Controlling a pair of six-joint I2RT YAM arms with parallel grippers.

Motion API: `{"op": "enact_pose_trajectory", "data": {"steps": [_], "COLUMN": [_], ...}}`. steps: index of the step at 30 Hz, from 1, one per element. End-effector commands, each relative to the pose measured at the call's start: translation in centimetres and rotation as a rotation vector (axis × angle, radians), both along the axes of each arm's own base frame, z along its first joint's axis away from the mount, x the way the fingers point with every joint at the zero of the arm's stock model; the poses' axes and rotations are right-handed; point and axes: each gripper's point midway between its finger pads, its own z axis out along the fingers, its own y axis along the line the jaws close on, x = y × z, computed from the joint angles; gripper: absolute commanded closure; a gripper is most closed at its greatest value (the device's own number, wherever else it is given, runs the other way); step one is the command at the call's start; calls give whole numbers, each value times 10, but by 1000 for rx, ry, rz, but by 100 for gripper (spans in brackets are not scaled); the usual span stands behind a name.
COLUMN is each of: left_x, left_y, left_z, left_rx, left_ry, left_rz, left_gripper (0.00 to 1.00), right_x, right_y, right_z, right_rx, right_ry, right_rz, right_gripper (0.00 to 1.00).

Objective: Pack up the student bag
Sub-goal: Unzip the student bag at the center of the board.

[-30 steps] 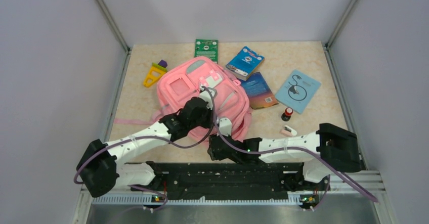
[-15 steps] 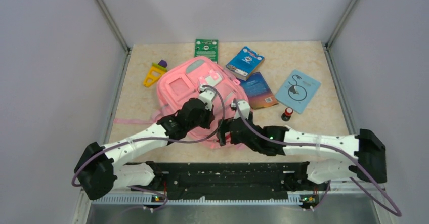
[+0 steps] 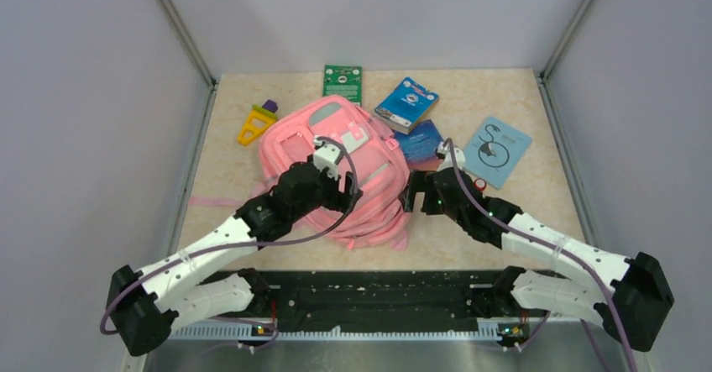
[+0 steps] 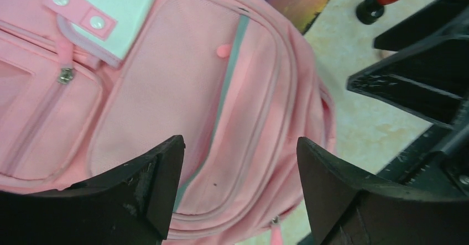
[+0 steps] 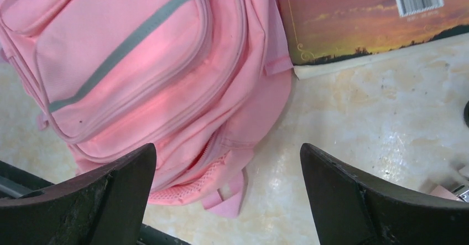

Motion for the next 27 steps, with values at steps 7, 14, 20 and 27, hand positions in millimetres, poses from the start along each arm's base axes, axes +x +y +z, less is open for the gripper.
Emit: {"op": "enact_pose_trajectory", "data": {"steps": [7,14,20,27], "left_x": [-84,-102,-118,-118], "left_y": [-2,9,0,-10], "left_z": [-52,-63,-85,-100], "left_rx": [-169,-235,-241,-273], "left_ry": [362,428,552,586], "left_rz": [2,89,73,80], "left_gripper": [19,19,20,32], "right_x": [-2,-10,-10,-12], "right_y": [13,35,32,27], "right_z": [-28,-34,-34,-35], "right_rx": [147,332,365,361], "right_ry": [109,156,153,151], "right_rz": [-25,-6,-36,-53], "right_gripper": [3,9,11,18]}}
